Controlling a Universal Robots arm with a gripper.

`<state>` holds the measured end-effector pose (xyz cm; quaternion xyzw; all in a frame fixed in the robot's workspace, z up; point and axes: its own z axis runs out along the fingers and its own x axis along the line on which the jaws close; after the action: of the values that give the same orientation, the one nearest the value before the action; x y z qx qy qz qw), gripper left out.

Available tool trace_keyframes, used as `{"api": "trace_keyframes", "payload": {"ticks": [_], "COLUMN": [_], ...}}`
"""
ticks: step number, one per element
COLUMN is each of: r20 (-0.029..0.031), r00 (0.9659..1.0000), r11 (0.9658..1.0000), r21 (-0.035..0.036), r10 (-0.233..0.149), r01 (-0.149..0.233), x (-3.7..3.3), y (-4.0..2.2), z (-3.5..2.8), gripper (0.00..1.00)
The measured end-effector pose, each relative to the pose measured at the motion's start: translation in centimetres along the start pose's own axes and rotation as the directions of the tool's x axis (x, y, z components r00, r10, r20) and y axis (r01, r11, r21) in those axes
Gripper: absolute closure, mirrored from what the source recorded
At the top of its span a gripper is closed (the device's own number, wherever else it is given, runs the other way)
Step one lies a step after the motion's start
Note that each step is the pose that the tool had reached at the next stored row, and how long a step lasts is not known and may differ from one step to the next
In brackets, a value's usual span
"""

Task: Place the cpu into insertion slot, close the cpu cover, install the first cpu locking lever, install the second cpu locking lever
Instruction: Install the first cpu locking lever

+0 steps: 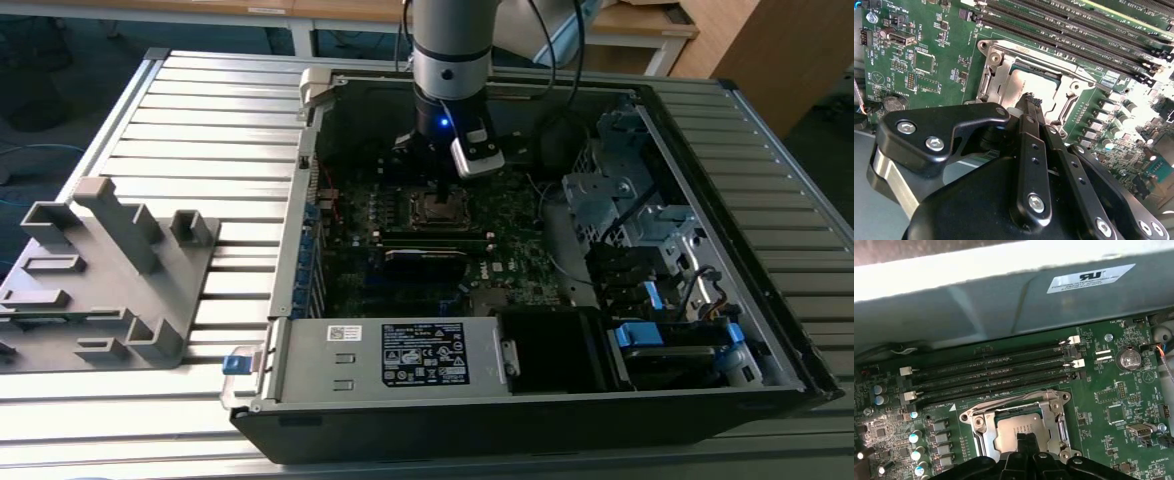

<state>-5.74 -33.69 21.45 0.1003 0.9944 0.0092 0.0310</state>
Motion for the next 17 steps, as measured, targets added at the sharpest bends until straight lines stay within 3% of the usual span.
{"api": "trace_keyframes", "payload": {"ticks": [2,5,7,8,13,17], "r20": [-0.0003,-0.0021,-0.0057,-0.0066,-0.0073,-0.0080], "r00": [1.0000,1.0000,1.0000,1.0000,0.9999,0.9973], "r11": [1.0000,0.9999,0.9996,0.9995,0.9993,0.9968], "r21": [-0.0016,-0.0106,-0.0279,-0.0321,-0.0349,-0.0342], "r10": [0.000,0.001,0.001,-0.001,-0.015,-0.073], "r01": [0.000,-0.001,-0.001,0.001,0.015,0.073], "x": [-0.05,-0.11,-0.12,-0.12,-0.12,-0.12], "y": [-0.22,-0.53,-0.59,-0.60,-0.61,-0.61], "z": [-0.01,-0.01,0.01,0.01,0.02,0.10], "gripper": [0.89,0.89,0.89,0.89,0.89,0.89]}}
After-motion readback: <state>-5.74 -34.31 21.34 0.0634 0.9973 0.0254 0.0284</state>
